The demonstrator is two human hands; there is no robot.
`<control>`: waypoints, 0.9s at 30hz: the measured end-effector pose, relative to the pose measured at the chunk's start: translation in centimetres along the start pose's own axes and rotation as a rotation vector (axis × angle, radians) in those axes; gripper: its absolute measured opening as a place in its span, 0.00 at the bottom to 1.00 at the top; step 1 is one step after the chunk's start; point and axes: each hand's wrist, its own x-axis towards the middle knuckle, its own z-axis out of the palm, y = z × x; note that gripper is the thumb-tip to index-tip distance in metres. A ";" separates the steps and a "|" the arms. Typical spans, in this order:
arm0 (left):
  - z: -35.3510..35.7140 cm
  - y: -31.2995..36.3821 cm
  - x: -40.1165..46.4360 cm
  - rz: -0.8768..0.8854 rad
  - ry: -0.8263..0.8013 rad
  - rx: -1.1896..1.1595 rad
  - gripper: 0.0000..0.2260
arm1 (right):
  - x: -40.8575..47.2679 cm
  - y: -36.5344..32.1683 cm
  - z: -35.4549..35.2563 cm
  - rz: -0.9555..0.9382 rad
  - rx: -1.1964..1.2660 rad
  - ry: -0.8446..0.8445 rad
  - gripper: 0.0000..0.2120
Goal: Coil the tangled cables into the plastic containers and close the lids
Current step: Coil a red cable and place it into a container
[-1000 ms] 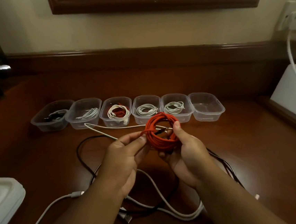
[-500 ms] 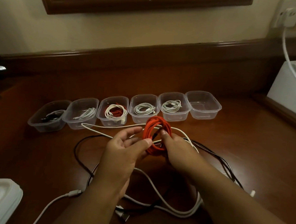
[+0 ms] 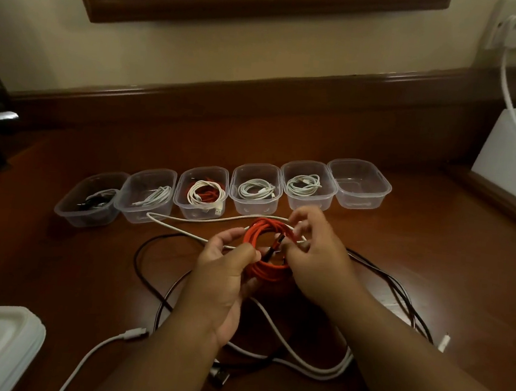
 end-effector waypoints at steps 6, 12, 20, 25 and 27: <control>-0.3 0.1 0.3 0.011 0.030 -0.027 0.14 | 0.0 -0.2 -0.1 -0.112 0.078 -0.100 0.08; -0.8 0.3 0.7 0.005 -0.060 0.186 0.10 | 0.3 0.2 0.0 -0.107 0.060 -0.017 0.02; -2.4 0.3 1.4 0.478 0.028 0.944 0.05 | 0.4 0.6 0.2 -0.016 -0.043 0.006 0.05; -2.6 -0.5 1.6 0.484 -0.003 1.043 0.13 | 0.6 0.9 0.0 0.059 -0.094 0.011 0.06; -2.7 -0.6 1.7 0.467 0.015 1.110 0.11 | 0.6 0.8 0.0 0.041 -0.147 -0.020 0.07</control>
